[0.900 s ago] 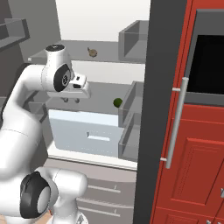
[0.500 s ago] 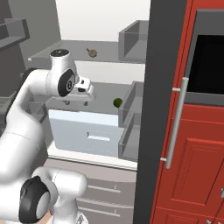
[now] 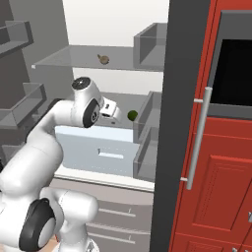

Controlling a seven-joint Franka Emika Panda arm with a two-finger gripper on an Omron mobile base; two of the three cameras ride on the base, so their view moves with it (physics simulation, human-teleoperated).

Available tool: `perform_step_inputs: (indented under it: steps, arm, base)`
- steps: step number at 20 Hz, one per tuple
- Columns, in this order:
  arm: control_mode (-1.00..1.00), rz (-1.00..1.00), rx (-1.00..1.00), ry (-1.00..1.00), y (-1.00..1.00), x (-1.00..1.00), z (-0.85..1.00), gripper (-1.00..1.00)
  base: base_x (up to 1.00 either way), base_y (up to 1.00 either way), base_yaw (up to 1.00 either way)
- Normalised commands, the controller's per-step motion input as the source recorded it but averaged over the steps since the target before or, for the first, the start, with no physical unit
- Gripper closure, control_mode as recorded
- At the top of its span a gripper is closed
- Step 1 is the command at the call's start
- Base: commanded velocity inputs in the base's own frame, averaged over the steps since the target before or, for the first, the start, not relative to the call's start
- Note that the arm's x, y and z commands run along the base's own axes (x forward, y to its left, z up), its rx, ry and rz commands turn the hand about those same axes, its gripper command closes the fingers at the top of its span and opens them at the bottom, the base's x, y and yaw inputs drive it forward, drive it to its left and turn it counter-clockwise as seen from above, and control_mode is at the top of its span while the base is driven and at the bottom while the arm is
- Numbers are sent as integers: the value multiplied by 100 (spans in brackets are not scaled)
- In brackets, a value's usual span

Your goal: Grab the garlic and lime from the fridge, place them in the blender, close the lid, and turn on the blender to create a marinade.

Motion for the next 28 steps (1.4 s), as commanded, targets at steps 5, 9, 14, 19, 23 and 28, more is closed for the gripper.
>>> perform_step_inputs:
  steps: [5,9,14,19,23,28]
  arm:
    - [-100,-1,1,0,-42,58,-3,-100]
    - [-100,0,0,4,-11,7,-3,-100]
    - [-100,0,0,3,-22,25,-16,-100]
    - [-100,0,-2,2,-2,35,-19,-100]
    - [-100,0,-1,0,-9,44,-22,-100]
    - [-100,-2,0,0,-17,40,-27,-100]
  base:
    - [0,0,0]
    - [0,0,0]
    - [0,0,0]
    - [0,0,0]
    - [0,0,0]
    - [0,0,0]
